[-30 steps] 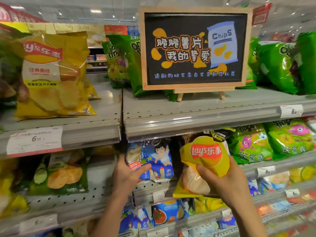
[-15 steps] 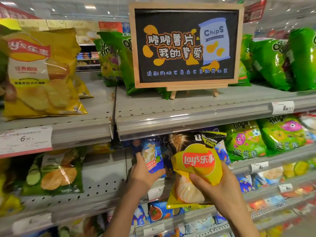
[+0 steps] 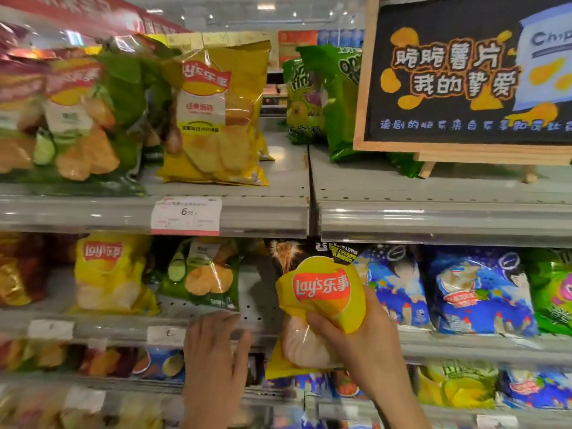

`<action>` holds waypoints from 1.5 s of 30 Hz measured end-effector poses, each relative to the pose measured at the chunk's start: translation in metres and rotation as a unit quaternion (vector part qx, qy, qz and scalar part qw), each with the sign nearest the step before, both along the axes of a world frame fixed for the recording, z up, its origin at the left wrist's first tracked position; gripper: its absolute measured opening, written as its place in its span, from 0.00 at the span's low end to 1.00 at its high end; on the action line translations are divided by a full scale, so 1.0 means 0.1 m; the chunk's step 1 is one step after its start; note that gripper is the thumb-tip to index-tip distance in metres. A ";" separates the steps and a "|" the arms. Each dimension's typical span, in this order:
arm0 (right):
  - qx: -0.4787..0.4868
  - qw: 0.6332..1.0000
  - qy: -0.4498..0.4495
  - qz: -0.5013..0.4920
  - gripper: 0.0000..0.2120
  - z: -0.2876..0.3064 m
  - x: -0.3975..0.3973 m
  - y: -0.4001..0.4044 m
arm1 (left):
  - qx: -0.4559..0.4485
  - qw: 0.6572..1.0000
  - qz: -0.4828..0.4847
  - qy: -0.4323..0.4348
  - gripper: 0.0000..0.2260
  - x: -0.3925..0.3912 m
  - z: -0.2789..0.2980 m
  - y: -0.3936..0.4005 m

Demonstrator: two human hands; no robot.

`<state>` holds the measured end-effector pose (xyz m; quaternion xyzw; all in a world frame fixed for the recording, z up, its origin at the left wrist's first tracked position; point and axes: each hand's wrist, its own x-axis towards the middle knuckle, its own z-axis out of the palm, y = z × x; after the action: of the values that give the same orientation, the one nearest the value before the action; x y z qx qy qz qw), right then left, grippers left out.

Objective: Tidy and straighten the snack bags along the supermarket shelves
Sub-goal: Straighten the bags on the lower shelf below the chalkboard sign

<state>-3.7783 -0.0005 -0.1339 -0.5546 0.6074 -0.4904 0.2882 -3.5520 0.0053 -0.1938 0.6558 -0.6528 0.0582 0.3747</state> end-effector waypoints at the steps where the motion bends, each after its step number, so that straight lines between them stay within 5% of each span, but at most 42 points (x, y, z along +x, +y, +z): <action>1: -0.003 1.000 0.002 -0.003 0.33 0.02 0.12 -0.06 | -0.009 1.000 0.013 -0.008 0.22 0.08 -0.03 0.02; 4: -0.036 0.999 0.009 -0.035 0.32 0.06 0.43 -0.22 | 0.011 0.999 0.029 -0.030 0.28 0.30 -0.07 0.01; 8: -0.062 0.994 0.004 -0.092 0.32 0.08 0.70 -0.44 | 0.039 0.998 0.005 -0.041 0.20 0.42 -0.05 -0.01; 22: 0.075 0.995 0.042 -0.050 0.32 -0.18 0.74 -0.73 | 0.052 0.996 -0.034 -0.069 0.19 0.49 -0.19 -0.08; 27: 0.123 0.988 0.073 -0.051 0.42 -0.13 0.77 -0.77 | 0.074 0.995 -0.046 -0.052 0.17 0.45 -0.16 -0.03; 35: 0.021 0.984 0.137 -0.109 0.42 -0.23 0.91 -0.58 | 0.078 0.993 -0.083 -0.034 0.20 0.56 -0.06 0.05; 45: -0.135 0.944 0.174 -0.245 0.32 -0.40 1.40 -0.10 | 0.026 0.977 -0.103 0.186 0.12 1.31 0.09 0.20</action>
<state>-3.6385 -0.0100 -0.1738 -0.4991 0.6932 -0.5193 -0.0283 -3.4210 0.0255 -0.1847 0.5936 -0.6371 -0.1212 0.4764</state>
